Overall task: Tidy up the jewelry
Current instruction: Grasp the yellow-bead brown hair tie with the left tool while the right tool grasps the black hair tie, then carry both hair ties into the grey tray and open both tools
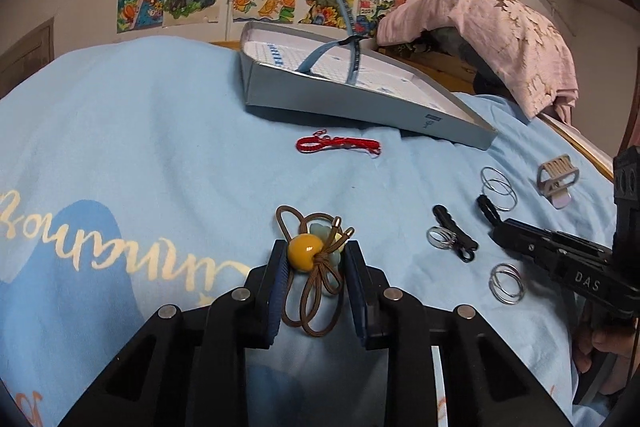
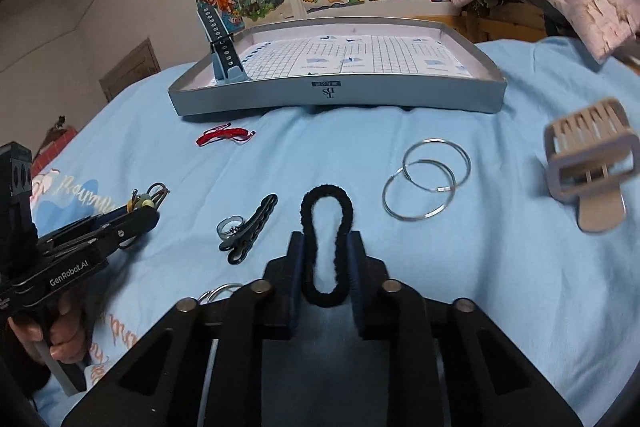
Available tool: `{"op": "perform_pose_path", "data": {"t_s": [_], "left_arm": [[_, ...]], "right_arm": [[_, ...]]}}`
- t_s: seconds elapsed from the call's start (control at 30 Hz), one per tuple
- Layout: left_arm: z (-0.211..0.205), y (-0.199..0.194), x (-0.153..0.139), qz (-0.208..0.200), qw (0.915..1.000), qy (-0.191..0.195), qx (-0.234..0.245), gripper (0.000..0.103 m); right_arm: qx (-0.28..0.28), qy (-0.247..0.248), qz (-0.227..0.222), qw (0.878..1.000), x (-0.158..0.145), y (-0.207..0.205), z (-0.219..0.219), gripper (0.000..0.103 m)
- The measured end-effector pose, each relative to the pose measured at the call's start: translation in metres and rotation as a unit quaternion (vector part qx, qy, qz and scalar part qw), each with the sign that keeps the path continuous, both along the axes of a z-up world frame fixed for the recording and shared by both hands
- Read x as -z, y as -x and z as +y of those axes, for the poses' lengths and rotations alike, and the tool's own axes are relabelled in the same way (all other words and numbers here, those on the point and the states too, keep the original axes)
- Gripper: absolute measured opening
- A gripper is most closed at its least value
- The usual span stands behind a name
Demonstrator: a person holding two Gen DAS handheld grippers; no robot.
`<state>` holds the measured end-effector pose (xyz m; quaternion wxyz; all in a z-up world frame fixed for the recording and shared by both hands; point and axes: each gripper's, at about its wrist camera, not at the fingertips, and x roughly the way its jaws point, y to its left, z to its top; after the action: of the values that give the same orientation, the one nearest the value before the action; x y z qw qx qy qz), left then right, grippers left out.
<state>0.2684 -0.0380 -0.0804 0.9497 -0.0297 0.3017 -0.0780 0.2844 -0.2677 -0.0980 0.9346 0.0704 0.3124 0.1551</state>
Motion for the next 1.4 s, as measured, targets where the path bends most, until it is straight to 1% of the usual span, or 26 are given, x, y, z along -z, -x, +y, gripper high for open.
{"op": "perform_pose_path", "data": {"t_s": [0.2, 0.37, 0.47, 0.53, 0.6, 0.7, 0.83, 1.0, 1.1, 1.23, 1.3, 1.4], "left_arm": [[-0.009, 0.010, -0.002, 0.003, 0.9996, -0.010, 0.028, 0.026], [-0.016, 0.024, -0.010, -0.012, 0.9986, -0.026, 0.044, 0.026], [-0.022, 0.029, -0.015, -0.013, 0.9974, -0.032, 0.062, 0.026], [-0.024, 0.032, -0.017, -0.012, 0.9969, -0.039, 0.068, 0.026], [-0.025, 0.033, -0.021, -0.013, 0.9967, -0.039, 0.071, 0.026], [-0.023, 0.031, -0.034, -0.015, 0.9969, -0.035, 0.069, 0.026], [-0.013, 0.019, -0.056, -0.020, 0.9979, -0.014, 0.059, 0.026], [-0.006, -0.003, -0.080, -0.030, 0.9985, -0.013, 0.044, 0.026], [0.000, -0.027, -0.098, -0.028, 0.9990, -0.025, 0.023, 0.026], [0.009, -0.064, -0.118, -0.033, 0.9987, -0.039, 0.001, 0.026], [0.012, -0.082, -0.122, -0.033, 0.9987, -0.038, -0.009, 0.026], [0.016, -0.115, -0.123, -0.019, 0.9994, -0.021, -0.022, 0.026]], "right_arm": [[-0.009, -0.018, -0.013, 1.000, 0.000, 0.006, -0.004, 0.014], [-0.024, -0.025, -0.034, 0.999, -0.003, 0.017, -0.002, 0.012], [-0.032, -0.026, -0.049, 0.998, -0.007, 0.025, -0.002, 0.012], [-0.038, -0.027, -0.057, 0.997, -0.008, 0.028, -0.002, 0.012], [-0.040, -0.030, -0.065, 0.997, -0.010, 0.031, -0.003, 0.012], [-0.038, -0.042, -0.075, 0.996, -0.014, 0.034, -0.008, 0.012], [-0.031, -0.065, -0.073, 0.995, -0.018, 0.039, -0.017, 0.012], [-0.027, -0.080, -0.078, 0.993, -0.025, 0.041, -0.022, 0.012], [-0.035, -0.080, -0.075, 0.993, -0.040, 0.025, -0.023, 0.012], [-0.052, -0.070, -0.057, 0.995, -0.075, -0.019, -0.019, 0.012], [-0.057, -0.061, -0.052, 0.995, -0.093, -0.047, -0.011, 0.012], [-0.059, -0.039, -0.053, 0.996, -0.104, -0.082, 0.008, 0.012]]}}
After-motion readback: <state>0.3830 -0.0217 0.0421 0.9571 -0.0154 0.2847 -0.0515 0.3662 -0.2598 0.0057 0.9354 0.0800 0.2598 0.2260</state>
